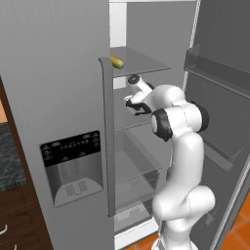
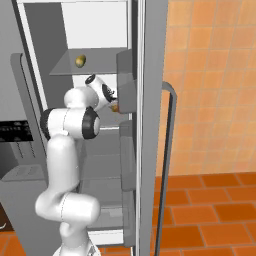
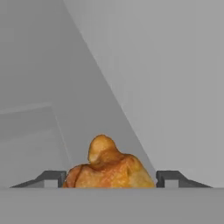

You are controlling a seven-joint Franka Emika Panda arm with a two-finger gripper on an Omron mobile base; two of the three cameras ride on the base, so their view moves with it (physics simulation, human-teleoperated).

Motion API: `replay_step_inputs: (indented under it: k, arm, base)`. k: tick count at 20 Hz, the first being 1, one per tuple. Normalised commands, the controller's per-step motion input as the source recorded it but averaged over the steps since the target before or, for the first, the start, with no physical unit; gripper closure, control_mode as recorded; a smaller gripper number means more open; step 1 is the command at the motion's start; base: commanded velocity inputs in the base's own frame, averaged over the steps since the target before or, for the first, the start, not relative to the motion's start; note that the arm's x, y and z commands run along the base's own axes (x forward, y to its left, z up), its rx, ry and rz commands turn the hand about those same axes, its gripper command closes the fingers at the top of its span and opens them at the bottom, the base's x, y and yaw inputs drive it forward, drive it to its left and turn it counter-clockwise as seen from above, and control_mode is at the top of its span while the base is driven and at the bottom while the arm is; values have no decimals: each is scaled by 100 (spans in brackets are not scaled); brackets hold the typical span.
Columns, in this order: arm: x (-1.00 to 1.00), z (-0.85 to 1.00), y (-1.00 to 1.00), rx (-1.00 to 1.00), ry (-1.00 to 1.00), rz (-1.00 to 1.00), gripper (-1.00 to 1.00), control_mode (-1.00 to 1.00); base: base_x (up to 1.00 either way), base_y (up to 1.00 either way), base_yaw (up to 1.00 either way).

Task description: Place one cucumber and one chicken drumstick in each tupperware on the nearby counter, to pack two identical lunches.

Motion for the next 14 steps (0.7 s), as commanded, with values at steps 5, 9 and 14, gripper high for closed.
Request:
replay_step_inputs:
  k: [5, 9, 14]
  arm:
    - [-100, 8, 26, 0, -42, 3, 100, -100]
    - [-97, 56, 36, 7, -31, 2, 100, -100]
    - [-95, 100, 46, 15, -1, 0, 100, -100]
  base:
    - [0, 0, 0]
    - [0, 0, 0]
    - [0, 0, 0]
